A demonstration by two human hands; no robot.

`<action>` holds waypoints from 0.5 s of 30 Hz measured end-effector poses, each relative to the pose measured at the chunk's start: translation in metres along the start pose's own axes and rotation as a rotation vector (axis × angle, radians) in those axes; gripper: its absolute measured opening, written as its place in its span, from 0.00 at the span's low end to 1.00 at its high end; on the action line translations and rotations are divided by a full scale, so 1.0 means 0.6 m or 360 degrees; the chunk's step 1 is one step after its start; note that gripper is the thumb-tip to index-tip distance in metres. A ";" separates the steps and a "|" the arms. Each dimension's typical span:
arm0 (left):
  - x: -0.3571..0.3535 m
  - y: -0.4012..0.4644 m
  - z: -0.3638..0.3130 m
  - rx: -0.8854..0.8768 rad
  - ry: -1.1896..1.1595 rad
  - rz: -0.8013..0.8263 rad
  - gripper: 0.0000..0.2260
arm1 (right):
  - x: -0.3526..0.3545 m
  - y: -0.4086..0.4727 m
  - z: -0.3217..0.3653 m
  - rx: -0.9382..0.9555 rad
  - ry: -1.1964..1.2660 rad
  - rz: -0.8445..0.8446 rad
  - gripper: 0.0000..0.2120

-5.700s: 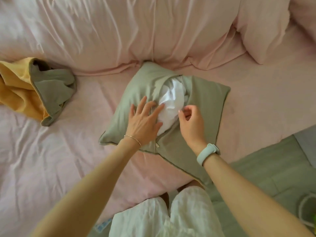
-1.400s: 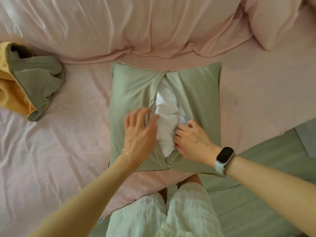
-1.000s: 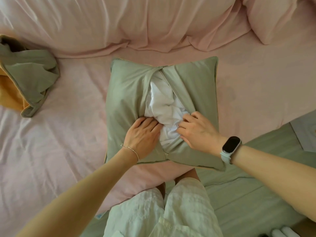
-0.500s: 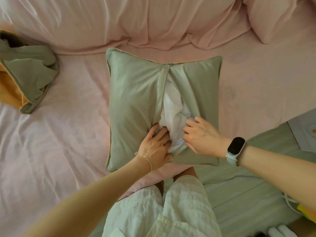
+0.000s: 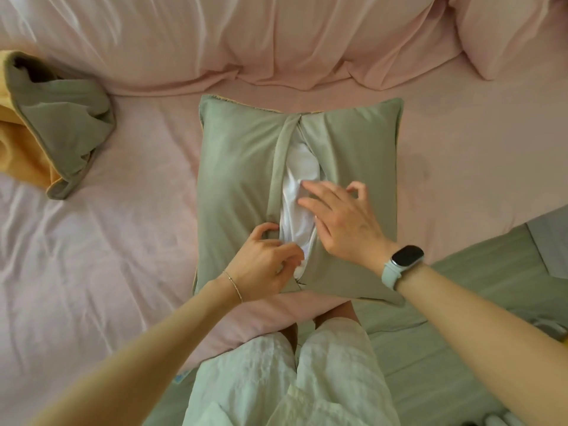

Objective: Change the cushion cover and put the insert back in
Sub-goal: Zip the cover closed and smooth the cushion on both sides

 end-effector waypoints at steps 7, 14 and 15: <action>0.104 0.004 0.071 0.0658 0.0261 -0.0690 0.12 | -0.129 0.024 0.000 -0.0084 -0.0303 0.0755 0.29; 0.049 0.002 0.101 0.0827 0.0354 -0.0393 0.27 | -0.157 0.045 -0.012 -0.0149 -0.0322 0.0966 0.29; 0.048 0.000 0.103 0.0831 0.0367 -0.0412 0.26 | -0.134 0.046 -0.012 -0.0186 -0.0191 0.0824 0.28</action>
Point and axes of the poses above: each hand's wrist, its own y-axis towards the middle knuckle, its own x-axis out of the back of the hand, z = x × y, the point moved 9 cm from there along y, towards the middle knuckle, and after that the axes turned 5 degrees about -y, right-handed, at the moved point
